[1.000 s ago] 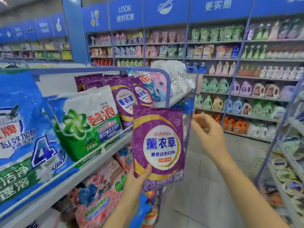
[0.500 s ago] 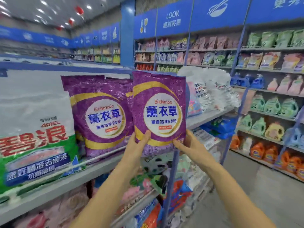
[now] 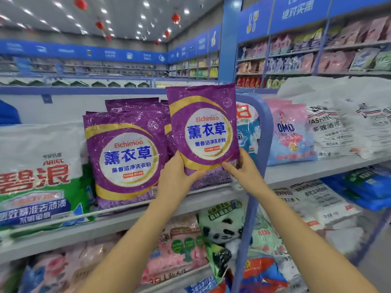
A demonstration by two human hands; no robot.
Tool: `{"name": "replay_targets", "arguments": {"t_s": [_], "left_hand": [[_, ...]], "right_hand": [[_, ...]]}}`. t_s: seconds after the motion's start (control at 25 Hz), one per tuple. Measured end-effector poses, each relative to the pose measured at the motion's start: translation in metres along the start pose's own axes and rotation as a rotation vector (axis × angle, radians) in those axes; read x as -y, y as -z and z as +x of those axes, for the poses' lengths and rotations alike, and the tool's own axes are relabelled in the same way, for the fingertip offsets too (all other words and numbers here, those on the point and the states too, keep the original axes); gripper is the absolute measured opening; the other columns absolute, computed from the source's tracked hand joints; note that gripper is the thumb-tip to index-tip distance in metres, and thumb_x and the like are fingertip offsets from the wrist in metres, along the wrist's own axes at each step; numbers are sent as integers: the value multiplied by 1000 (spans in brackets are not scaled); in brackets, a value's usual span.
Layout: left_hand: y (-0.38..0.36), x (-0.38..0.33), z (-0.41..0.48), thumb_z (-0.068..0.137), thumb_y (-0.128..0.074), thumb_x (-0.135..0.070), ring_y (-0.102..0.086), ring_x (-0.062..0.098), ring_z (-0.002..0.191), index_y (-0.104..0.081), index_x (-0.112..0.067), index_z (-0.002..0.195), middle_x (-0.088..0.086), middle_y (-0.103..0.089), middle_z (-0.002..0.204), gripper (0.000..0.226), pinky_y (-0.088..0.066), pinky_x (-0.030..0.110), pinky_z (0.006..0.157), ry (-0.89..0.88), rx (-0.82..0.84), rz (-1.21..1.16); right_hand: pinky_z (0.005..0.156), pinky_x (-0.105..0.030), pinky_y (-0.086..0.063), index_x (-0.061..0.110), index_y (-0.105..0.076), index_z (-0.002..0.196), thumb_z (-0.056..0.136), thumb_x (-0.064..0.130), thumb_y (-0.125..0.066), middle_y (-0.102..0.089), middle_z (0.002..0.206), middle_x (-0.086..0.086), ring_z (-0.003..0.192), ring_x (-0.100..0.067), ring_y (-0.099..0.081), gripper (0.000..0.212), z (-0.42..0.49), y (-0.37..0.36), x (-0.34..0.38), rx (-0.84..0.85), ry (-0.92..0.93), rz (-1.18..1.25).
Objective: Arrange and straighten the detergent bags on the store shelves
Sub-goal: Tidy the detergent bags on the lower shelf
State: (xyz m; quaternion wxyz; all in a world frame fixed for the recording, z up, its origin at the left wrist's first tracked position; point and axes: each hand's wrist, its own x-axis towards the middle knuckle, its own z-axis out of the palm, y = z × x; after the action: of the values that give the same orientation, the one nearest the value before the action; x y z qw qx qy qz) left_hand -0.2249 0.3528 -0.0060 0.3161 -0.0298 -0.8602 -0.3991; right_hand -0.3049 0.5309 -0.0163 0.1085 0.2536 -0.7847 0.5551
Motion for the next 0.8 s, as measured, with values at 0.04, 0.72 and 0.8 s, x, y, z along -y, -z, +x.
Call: {"name": "replay_targets", "arguments": {"t_s": [0.04, 0.72, 0.8], "left_hand": [[-4, 2, -2, 76, -73, -36, -57, 15, 96, -47, -18, 109, -6, -59, 105, 45, -46, 28, 74, 16, -36, 104], [-34, -1, -48, 76, -67, -51, -58, 27, 105, -13, -15, 145, 10, -54, 122, 95, -52, 37, 73, 110, -229, 588], [-44, 0, -50, 75, -70, -45, -42, 34, 126, -13, -17, 146, 17, -36, 140, 96, -49, 46, 91, -103, -313, 755]], "right_hand": [[102, -34, -40, 20, -38, 133, 87, 27, -61, -52, 122, 10, 117, -9, -49, 52, 1, -2, -2, 9, 13, 9], [87, -42, -48, 21, -25, 136, 85, 50, -55, -52, 133, -3, 116, -24, -52, 66, -29, 5, -24, 101, -62, -394], [93, -45, -45, 23, 0, 148, 87, 43, -57, -27, 152, -3, 134, -22, -35, 85, -36, -3, -19, -54, 45, -448]]}}
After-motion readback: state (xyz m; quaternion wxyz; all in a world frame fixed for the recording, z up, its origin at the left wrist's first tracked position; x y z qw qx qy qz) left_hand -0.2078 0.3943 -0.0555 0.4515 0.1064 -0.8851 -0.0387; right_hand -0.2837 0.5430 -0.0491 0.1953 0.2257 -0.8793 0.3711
